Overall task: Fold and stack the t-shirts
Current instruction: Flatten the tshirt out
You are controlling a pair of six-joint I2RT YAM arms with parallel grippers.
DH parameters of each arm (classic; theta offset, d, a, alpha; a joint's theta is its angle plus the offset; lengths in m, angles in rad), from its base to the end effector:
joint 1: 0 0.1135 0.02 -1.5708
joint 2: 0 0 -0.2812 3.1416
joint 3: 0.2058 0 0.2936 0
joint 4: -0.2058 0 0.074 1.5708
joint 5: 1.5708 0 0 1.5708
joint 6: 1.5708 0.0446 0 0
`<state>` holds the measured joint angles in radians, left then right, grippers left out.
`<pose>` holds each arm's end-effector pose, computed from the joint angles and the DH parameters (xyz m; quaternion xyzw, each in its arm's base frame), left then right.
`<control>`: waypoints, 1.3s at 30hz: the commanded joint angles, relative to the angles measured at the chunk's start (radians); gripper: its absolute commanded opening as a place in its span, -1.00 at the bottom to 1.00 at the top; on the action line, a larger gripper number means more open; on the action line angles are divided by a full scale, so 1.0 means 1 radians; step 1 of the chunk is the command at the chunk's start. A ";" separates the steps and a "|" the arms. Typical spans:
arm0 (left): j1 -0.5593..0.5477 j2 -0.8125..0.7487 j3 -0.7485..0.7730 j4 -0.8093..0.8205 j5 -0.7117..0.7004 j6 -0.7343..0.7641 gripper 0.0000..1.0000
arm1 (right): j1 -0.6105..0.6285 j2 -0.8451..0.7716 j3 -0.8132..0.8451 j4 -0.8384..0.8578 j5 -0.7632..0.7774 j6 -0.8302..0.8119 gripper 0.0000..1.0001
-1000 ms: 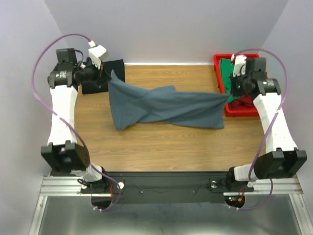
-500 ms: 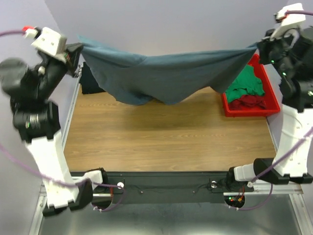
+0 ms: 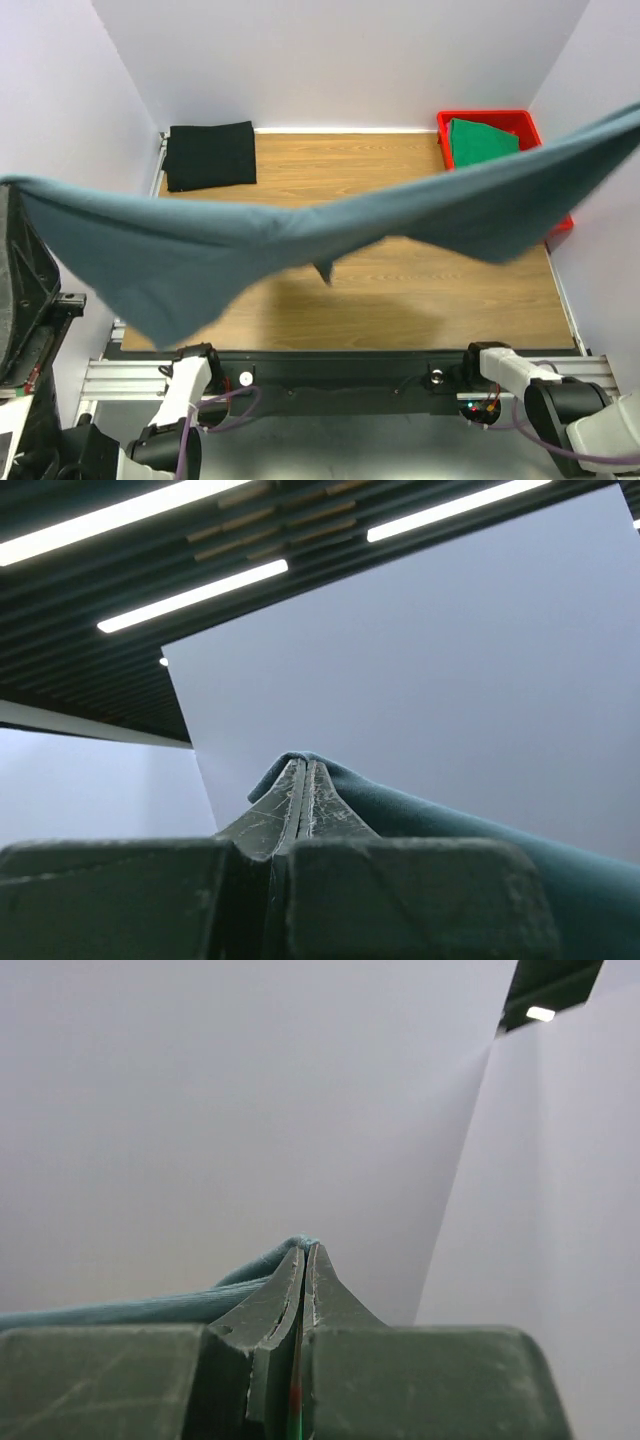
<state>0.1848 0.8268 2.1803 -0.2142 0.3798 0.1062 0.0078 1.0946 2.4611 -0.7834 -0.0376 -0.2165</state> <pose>-0.1137 -0.0381 0.7188 0.1760 0.2173 0.0991 0.9550 -0.0104 0.0016 0.7223 -0.0695 0.4691 -0.0828 0.8765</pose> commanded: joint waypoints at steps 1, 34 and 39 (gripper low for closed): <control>-0.001 0.075 -0.026 -0.011 -0.067 0.000 -1.00 | -0.003 0.047 -0.051 0.110 0.031 -0.035 -0.99; 0.001 0.492 -1.187 0.397 0.051 0.184 -1.00 | -0.005 0.497 -1.153 0.559 -0.289 -0.012 -0.99; 0.001 0.676 -1.067 0.421 0.015 0.178 -1.00 | -0.003 0.665 -1.001 0.562 -0.262 0.006 -0.99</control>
<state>0.1841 1.4612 1.0000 0.0891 0.4286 0.2836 0.0078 1.7203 1.3300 -0.3248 -0.3241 -0.2310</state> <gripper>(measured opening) 0.019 0.018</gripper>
